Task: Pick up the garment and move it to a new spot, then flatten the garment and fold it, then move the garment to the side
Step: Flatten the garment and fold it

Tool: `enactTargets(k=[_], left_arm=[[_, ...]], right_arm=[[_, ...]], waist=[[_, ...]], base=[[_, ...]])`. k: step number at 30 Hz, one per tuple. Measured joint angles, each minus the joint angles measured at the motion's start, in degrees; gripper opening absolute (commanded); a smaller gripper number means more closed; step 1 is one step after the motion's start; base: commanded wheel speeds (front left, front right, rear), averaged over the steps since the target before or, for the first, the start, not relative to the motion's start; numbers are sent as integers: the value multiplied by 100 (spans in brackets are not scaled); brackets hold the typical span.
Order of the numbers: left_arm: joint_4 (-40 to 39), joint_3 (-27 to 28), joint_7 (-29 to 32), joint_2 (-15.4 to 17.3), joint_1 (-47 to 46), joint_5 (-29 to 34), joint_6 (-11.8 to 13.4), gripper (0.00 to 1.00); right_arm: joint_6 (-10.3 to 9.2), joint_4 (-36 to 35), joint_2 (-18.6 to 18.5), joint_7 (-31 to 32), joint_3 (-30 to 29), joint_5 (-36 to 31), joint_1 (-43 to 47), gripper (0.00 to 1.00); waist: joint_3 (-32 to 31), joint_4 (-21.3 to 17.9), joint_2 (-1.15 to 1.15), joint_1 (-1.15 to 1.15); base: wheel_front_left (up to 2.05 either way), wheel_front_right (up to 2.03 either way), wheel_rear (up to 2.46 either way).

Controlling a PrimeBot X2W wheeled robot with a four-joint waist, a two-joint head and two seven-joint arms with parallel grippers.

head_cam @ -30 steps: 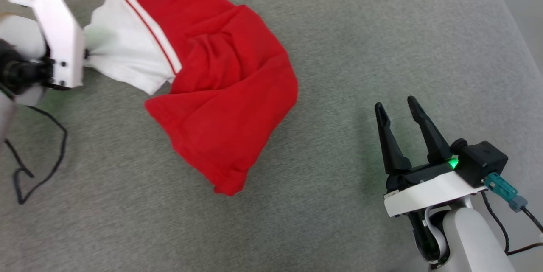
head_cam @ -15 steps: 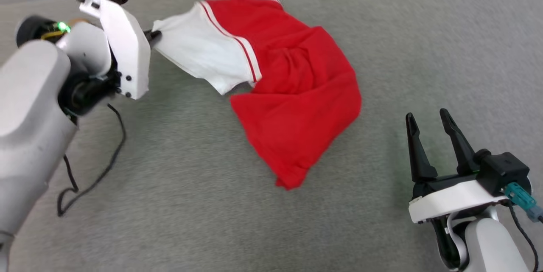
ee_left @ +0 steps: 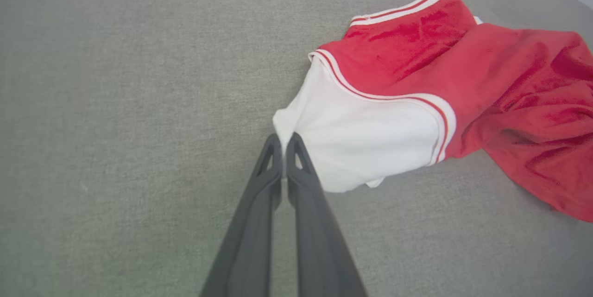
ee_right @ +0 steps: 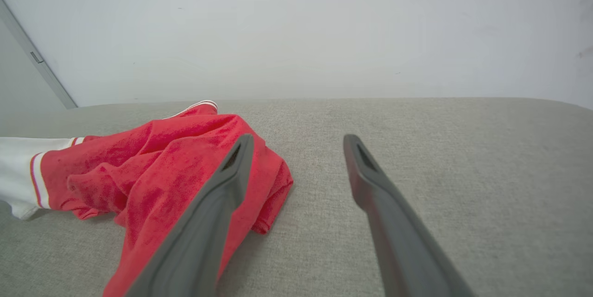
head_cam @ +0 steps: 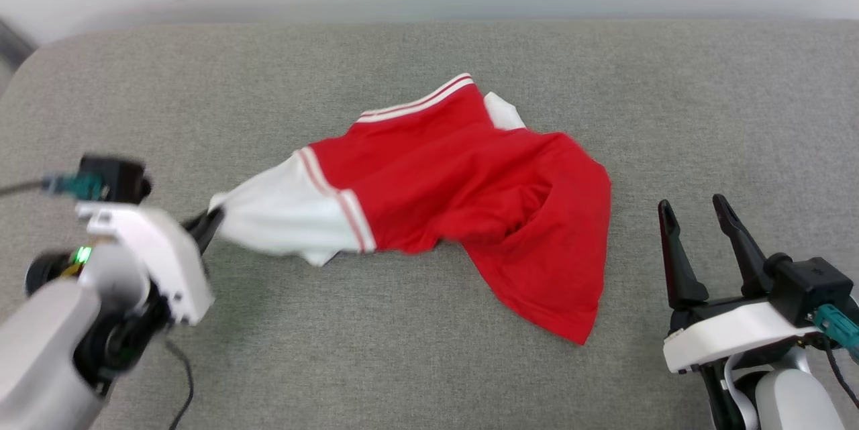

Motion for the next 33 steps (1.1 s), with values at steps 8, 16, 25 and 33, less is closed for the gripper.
enactTargets(k=[8, 16, 25, 33], left_arm=[[-114, 372, -661, 230, 1521, -638, 471, 0], [-138, 458, -1703, -271, 1834, -401, 603, 100], [-688, 625, -2905, -582, 1746, 514, 991, 100], [-1293, 1079, -3029, -1158, 1946, 1890, 1166, 100]], right_arm=[[-1, -168, -2, 163, -129, -52, 180, 100], [0, -263, -3, 277, -218, -75, 322, 100], [0, -364, -2, 430, -225, -90, 568, 100], [0, -463, -1, 577, -371, -33, 698, 100]], waist=[[-136, -11, 0, 0], [-406, -75, 0, 0], [-840, -109, 0, 0], [-1071, -107, 0, -1]], base=[[0, 0, 0], [0, 0, 0], [0, 0, 0], [0, 0, 0]])
